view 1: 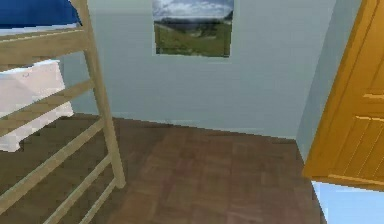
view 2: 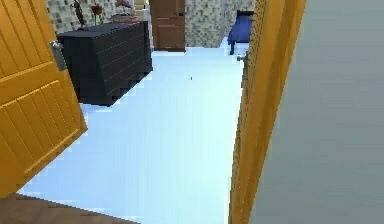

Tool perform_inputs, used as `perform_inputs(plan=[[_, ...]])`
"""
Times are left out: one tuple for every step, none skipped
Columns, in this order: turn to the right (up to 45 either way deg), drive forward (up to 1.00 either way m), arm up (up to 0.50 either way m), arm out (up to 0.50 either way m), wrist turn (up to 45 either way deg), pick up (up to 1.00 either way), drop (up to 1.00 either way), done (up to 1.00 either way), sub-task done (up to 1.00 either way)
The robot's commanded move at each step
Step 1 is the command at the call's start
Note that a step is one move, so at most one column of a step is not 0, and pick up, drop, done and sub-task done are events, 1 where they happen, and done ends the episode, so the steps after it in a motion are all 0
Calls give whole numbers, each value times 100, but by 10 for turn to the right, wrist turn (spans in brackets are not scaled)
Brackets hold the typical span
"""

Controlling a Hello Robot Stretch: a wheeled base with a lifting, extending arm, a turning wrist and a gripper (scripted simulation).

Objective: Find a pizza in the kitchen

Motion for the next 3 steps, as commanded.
perform_inputs(plan=[[450, 0, 0, 0, 0, 0, 0, 0, 0], [120, 0, 0, 0, 0, 0, 0, 0, 0], [0, 75, 0, 0, 0, 0, 0, 0, 0]])
